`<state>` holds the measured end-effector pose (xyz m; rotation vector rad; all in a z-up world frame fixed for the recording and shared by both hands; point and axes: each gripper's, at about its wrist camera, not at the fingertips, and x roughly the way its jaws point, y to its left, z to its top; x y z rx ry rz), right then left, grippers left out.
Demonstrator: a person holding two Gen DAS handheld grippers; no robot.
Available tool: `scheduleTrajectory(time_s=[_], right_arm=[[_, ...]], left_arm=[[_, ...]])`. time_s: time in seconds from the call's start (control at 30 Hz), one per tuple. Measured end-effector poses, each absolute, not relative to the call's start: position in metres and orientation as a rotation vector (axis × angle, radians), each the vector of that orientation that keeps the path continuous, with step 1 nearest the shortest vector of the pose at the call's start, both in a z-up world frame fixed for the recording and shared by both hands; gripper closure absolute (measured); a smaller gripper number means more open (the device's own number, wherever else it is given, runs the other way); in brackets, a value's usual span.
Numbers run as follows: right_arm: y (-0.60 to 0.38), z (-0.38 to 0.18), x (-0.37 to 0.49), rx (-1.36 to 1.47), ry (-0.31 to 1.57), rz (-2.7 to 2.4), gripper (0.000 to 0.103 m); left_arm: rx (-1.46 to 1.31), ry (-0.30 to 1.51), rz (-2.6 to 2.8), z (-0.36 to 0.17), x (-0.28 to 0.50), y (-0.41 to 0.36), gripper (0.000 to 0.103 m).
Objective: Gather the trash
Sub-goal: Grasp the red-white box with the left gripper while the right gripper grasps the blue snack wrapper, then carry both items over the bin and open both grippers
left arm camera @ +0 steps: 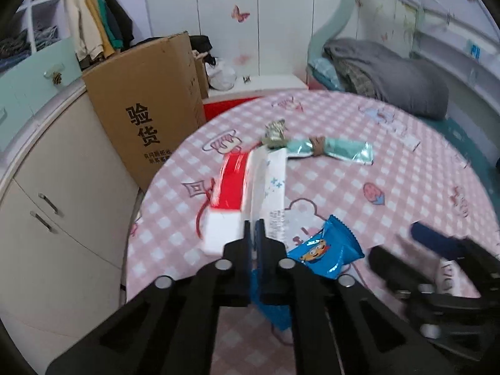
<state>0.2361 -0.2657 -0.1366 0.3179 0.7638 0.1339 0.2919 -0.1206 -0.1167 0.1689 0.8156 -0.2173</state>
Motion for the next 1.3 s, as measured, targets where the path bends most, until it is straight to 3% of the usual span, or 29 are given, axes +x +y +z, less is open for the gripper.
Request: scheduleTrajectory(time_s=[0.2,0.27,0.33,0.43,0.87,1.3], right_arm=[[-0.242,-0.142,0.252,0.294,0.809,0.157,0.034],[-0.236,-0.144,0.256,0.274,0.833,0.148,0.047],[-0.234,-0.146,0.259,0.264,0.852,0.15,0.075],[-0.23,-0.141,0.255,0.243,0.822,0.132,0.081],[-0.137,-0.082,0.25,0.128,0.682,0.263,0.085],[0.02,-0.115,0.282,-0.014,0.762,0.472,0.085]], left_arm=[[0.16,0.748,-0.17,-0.103,0.272,-0.09,0.102],[0.142,0.741,-0.166,-0.099,0.268,-0.079,0.102],[0.124,0.731,-0.159,-0.096,0.264,-0.066,0.102],[0.089,0.727,-0.147,-0.091,0.26,-0.047,0.102],[-0.054,0.714,-0.063,-0.087,0.253,0.055,0.102],[-0.181,0.792,0.106,-0.129,0.254,0.176,0.102]])
